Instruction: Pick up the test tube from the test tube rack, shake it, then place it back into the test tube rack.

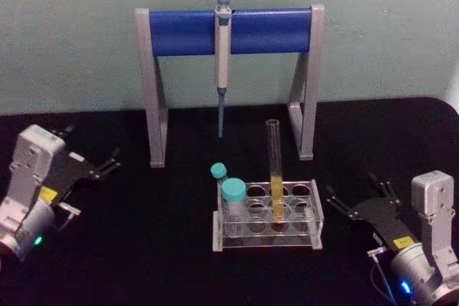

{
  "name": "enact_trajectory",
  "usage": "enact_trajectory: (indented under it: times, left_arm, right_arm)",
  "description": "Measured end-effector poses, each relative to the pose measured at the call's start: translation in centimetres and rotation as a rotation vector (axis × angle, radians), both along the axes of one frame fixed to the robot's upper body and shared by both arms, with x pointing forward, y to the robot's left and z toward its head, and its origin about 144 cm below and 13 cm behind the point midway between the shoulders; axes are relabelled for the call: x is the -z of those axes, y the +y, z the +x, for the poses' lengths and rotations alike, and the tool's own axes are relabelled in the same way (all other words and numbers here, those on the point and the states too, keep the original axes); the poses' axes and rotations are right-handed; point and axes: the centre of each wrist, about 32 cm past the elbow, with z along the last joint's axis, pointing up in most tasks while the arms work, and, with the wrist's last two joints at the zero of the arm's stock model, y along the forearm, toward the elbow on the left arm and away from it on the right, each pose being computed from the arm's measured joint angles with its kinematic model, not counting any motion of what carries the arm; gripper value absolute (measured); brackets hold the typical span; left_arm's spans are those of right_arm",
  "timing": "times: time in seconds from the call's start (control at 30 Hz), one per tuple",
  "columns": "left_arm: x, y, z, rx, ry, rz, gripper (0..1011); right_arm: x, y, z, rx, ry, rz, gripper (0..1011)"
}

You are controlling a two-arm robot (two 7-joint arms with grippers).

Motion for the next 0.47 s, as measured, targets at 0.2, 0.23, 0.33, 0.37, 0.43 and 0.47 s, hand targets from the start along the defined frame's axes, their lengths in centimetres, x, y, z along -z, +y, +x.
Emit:
enact_trajectory:
  times: [0.2, 0.23, 0.33, 0.37, 0.43, 0.47]
  left_arm:
    - [0.0, 0.0, 0.0, 0.0, 0.0, 0.0, 1010]
    - [0.0, 0.0, 0.0, 0.0, 0.0, 0.0, 1010]
    - [0.0, 0.0, 0.0, 0.0, 0.0, 0.0, 1010]
    - [0.0, 0.0, 0.0, 0.0, 0.0, 0.0, 1010]
    - [0.0, 0.0, 0.0, 0.0, 0.0, 0.0, 1009]
    - [0.0, 0.0, 0.0, 0.0, 0.0, 0.0, 1010]
  right_arm:
    - [0.0, 0.0, 0.0, 0.0, 0.0, 0.0, 1000]
    - [0.0, 0.0, 0.0, 0.0, 0.0, 0.0, 1000]
    - [0.0, 0.0, 0.0, 0.0, 0.0, 0.0, 1000]
    - [0.0, 0.0, 0.0, 0.0, 0.0, 0.0, 1000]
    - [0.0, 0.0, 0.0, 0.0, 0.0, 0.0, 1000]
    - [0.0, 0.0, 0.0, 0.0, 0.0, 0.0, 1000]
